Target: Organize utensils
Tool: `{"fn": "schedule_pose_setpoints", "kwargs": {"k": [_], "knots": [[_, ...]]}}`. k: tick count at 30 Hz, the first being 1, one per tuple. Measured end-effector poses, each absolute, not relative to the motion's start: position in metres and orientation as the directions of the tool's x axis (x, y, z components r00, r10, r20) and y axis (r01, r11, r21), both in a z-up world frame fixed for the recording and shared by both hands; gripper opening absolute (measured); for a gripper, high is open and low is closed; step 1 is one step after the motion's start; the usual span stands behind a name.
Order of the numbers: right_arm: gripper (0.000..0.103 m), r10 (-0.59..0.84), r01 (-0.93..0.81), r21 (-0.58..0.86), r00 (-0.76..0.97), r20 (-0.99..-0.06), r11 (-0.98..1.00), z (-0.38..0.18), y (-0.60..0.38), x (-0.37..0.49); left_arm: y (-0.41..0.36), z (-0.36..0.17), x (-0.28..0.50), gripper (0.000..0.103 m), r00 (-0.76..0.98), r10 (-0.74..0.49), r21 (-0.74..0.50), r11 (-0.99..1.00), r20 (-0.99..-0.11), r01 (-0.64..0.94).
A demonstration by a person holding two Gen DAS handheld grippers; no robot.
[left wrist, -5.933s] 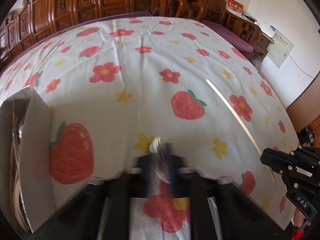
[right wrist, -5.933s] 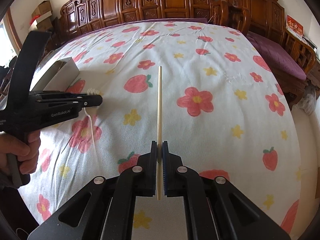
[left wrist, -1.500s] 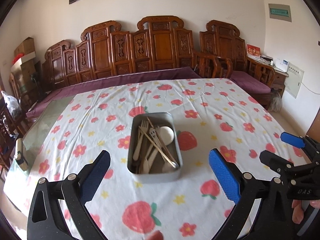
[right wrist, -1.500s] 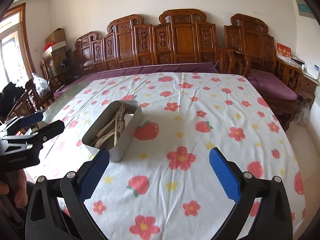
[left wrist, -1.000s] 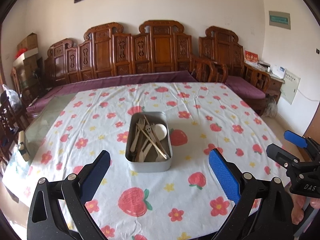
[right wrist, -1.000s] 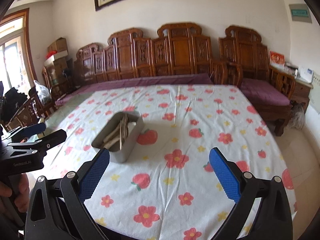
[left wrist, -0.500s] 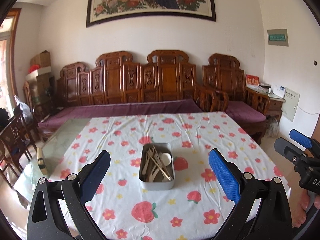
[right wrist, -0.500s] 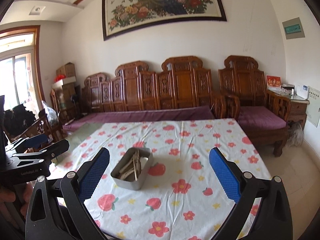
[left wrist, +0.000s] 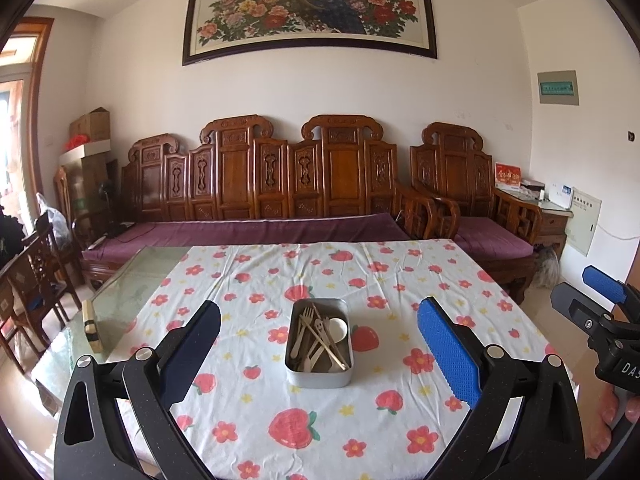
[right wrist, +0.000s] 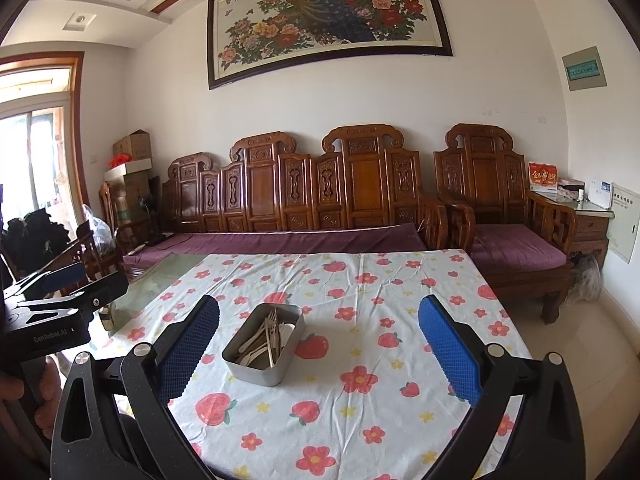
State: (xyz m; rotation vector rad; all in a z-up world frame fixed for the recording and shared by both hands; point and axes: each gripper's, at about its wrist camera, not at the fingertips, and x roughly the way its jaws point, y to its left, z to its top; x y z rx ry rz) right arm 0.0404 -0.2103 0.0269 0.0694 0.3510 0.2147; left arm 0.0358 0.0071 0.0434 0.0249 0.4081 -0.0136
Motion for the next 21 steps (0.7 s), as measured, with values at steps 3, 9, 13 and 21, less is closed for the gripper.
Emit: {"fn": "schedule_pose_setpoints", "kwargs": {"k": [3,9,13,21], "knots": [[0.1,0.217,-0.191,0.107,0.915,-0.339,0.976,0.0254,-0.2103,0.0425,0.007,0.0411,0.0366,0.095,0.916,-0.005,0.021,1.0,-0.4,0.015],[0.1,0.211,-0.186,0.105,0.916,-0.34,0.977,0.0247,-0.21,0.0426,0.0069,0.041,0.0377,0.095,0.916,-0.005,0.022,1.0,-0.4,0.015],[0.1,0.208,-0.183,0.103,0.917,-0.341,0.978,0.0237,-0.2102,0.0434,0.0075,0.041,0.0366,0.095,0.917,-0.01,0.019,1.0,-0.399,0.019],[0.1,0.206,-0.182,0.102,0.916,-0.343,0.978,0.0213,-0.2091,0.0435,0.0074,0.0402,0.0362,0.095,0.917,-0.01,0.019,1.0,-0.398,0.019]]}}
